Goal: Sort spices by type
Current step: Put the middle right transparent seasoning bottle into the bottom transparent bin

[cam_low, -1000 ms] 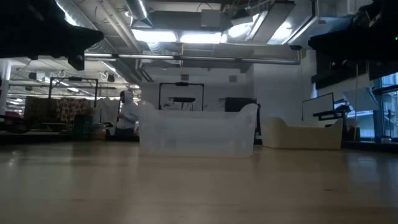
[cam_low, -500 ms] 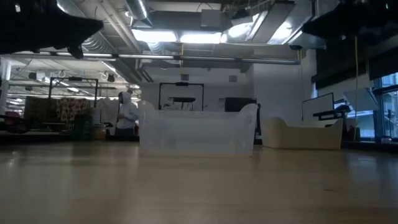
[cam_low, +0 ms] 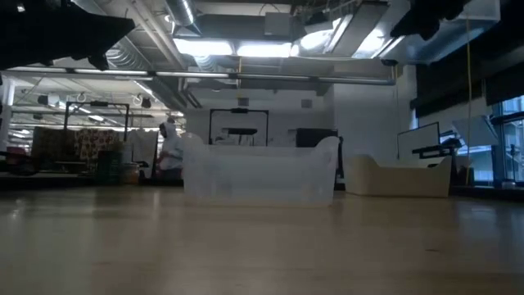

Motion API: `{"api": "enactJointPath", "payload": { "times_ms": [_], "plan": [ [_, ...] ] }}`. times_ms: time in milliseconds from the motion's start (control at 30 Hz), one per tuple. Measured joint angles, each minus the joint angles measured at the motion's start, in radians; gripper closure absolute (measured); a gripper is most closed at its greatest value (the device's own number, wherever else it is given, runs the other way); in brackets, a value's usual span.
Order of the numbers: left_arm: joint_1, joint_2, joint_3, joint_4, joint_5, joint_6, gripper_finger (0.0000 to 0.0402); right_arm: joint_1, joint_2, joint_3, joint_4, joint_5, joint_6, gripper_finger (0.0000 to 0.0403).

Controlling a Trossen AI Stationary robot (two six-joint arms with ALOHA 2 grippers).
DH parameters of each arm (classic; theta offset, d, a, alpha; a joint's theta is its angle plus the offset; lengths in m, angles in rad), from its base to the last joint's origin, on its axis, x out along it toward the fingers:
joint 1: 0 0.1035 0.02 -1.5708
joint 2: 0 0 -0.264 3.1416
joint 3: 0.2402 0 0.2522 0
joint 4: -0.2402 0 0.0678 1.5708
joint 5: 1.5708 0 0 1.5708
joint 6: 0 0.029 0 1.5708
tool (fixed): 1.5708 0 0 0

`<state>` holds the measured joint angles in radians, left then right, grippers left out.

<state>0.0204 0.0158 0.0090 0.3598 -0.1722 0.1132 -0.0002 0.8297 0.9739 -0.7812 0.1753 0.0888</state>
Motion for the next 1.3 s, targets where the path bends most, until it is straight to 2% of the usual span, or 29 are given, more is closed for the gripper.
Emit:
{"api": "enactJointPath", "payload": {
  "times_ms": [200,433,567,800,900,1067,1300],
  "plan": [
    [0.000,0.000,0.000,0.007,0.000,-0.030,0.0402,0.000,0.198,0.099,-0.279,-0.002,0.070,0.0356],
    [0.000,0.000,0.000,0.079,0.000,-0.009,0.0402,0.000,0.376,0.089,-0.560,-0.026,0.208,0.0356],
    [0.000,0.000,0.000,0.107,0.000,-0.008,0.0402,0.000,0.453,0.068,-0.668,-0.084,0.276,0.0356],
    [0.000,0.000,0.000,0.109,-0.013,0.000,0.0402,0.000,0.545,0.019,-0.768,-0.090,0.333,0.0351],
    [0.000,0.000,0.000,0.109,-0.014,-0.001,0.0402,0.000,0.565,-0.016,-0.781,-0.103,0.333,0.0324],
    [0.000,0.000,0.000,0.109,-0.014,0.000,0.0402,0.000,0.581,-0.075,-0.790,-0.160,0.302,0.0248],
    [0.000,0.000,0.000,0.108,-0.014,0.018,0.0402,0.000,0.582,-0.171,-0.763,-0.160,0.266,0.0167]
  ]
}}
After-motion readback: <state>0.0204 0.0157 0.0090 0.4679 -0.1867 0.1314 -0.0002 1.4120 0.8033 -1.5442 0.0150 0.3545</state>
